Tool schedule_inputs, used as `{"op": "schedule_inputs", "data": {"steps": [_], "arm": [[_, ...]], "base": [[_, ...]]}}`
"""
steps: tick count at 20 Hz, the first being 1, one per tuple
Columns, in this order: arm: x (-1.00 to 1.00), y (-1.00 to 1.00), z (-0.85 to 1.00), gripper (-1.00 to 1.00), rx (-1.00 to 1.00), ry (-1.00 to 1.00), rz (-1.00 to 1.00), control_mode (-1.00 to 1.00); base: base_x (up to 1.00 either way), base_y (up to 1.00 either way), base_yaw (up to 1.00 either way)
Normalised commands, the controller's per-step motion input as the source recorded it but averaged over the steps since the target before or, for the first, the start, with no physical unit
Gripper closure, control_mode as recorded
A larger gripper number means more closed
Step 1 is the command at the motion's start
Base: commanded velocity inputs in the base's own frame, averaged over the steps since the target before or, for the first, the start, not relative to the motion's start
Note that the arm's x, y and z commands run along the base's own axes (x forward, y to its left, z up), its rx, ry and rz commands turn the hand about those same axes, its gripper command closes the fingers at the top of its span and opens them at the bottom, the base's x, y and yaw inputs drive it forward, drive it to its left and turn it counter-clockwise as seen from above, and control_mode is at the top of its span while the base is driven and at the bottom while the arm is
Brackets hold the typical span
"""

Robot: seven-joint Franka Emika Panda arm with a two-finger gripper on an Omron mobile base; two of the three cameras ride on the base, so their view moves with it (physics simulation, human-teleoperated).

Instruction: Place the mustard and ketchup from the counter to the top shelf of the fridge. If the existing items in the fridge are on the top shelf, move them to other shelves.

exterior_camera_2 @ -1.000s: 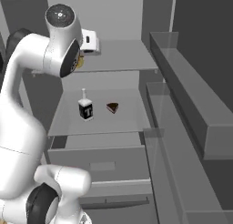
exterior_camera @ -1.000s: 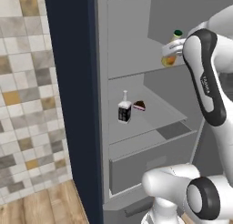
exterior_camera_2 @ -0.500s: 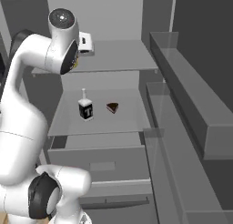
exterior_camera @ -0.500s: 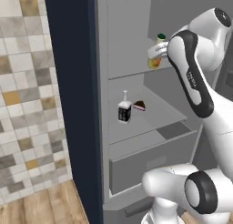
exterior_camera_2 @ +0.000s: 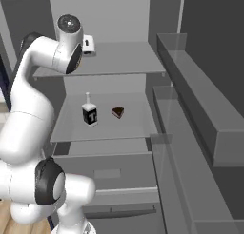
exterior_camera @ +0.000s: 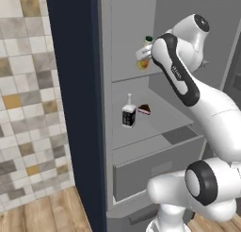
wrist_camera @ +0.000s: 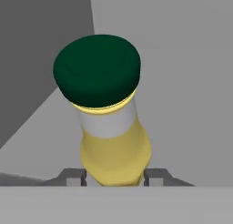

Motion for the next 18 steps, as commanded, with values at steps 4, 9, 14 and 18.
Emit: {"op": "schedule_inputs", "data": {"steps": [4,9,14,18], "arm": [[0.56,0.32,-0.09,1.00,0.00,0.08,0.04,-1.00],[0.39,0.30,-0.28,1.00,0.00,0.17,0.04,-1.00],[0.32,0.33,-0.24,1.00,0.00,0.14,0.05,-1.00],[0.12,0.26,-0.18,1.00,0.00,0.02,0.06,-1.00]], "base": [[0.00,0.00,0.00],[0.00,0.00,0.00],[0.00,0.00,0.00],[0.00,0.00,0.00]]}}
